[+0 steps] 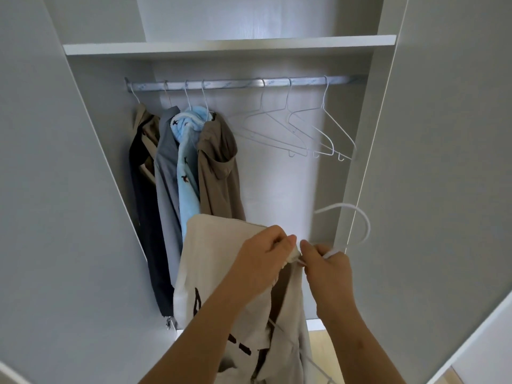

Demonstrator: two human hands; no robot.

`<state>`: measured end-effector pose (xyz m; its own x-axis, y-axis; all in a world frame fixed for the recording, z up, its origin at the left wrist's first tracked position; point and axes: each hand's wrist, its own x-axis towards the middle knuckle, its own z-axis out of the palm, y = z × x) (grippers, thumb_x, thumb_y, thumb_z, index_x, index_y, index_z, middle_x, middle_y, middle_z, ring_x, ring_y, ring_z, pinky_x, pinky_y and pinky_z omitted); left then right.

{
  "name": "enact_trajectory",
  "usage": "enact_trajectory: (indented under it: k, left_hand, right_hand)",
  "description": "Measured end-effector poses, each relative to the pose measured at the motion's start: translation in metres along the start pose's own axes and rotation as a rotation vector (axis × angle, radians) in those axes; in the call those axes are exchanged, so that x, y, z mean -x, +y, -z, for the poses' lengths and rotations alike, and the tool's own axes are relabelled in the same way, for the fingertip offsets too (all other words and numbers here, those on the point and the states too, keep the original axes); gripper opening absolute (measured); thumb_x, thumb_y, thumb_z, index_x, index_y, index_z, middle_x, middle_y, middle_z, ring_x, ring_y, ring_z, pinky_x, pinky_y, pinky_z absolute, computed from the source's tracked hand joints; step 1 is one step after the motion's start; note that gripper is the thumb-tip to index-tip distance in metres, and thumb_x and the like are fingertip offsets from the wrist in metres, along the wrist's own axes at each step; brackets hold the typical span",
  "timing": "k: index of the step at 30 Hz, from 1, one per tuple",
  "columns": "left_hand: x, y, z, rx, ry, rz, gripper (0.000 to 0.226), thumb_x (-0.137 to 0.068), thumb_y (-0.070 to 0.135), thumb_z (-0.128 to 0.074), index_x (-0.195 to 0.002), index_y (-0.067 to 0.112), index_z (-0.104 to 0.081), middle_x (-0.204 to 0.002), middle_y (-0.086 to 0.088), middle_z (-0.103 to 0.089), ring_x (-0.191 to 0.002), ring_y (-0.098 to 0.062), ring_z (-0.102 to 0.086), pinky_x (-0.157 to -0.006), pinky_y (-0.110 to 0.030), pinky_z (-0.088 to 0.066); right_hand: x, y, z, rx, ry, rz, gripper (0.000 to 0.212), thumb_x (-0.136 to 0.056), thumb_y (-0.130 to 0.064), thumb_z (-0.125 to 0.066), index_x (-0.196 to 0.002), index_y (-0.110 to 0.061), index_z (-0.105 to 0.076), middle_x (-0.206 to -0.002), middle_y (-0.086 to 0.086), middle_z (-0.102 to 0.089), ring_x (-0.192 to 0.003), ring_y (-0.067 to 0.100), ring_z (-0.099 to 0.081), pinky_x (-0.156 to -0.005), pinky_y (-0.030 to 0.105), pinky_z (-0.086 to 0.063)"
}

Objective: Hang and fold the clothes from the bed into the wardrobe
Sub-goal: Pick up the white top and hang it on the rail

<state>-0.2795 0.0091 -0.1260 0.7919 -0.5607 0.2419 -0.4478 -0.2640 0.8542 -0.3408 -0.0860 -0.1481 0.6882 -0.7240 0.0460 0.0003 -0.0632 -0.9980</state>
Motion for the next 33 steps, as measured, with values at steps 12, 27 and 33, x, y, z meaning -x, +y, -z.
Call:
enact_trajectory:
  k: [12,27,33]
  left_hand:
    - [-0.001,-0.012,0.022,-0.806,0.224,-0.606,0.047,-0.082,0.059,-0.043,-0.084,0.022,-0.071,-0.064,0.006,-0.062,-0.061,-0.016,-0.059,-0.067,-0.033,-0.046]
    - [-0.016,0.021,0.018,-0.408,0.584,-0.217,0.027,-0.082,0.045,-0.063,-0.096,0.022,-0.067,-0.079,0.0,-0.067,-0.078,-0.021,-0.059,-0.08,-0.032,-0.031]
    - [-0.008,0.038,0.026,-0.217,0.608,-0.169,0.023,-0.079,0.04,-0.068,-0.095,0.024,-0.065,-0.079,0.007,-0.064,-0.081,-0.018,-0.06,-0.089,-0.042,-0.042]
  right_hand:
    - [-0.009,-0.022,0.018,0.029,-0.013,0.182,0.043,-0.086,-0.019,-0.062,-0.048,-0.011,-0.043,-0.036,-0.009,-0.039,-0.037,0.004,-0.035,-0.049,0.023,-0.035]
    - [0.009,0.026,0.014,0.257,0.022,0.212,0.026,-0.078,-0.003,-0.061,-0.065,-0.025,-0.054,-0.058,-0.009,-0.055,-0.055,-0.003,-0.052,-0.055,0.006,-0.041]
    - [0.008,0.048,0.002,0.383,-0.097,0.01,0.021,-0.074,-0.025,-0.07,-0.078,-0.024,-0.049,-0.086,-0.006,-0.055,-0.081,0.011,-0.054,-0.068,0.022,-0.044]
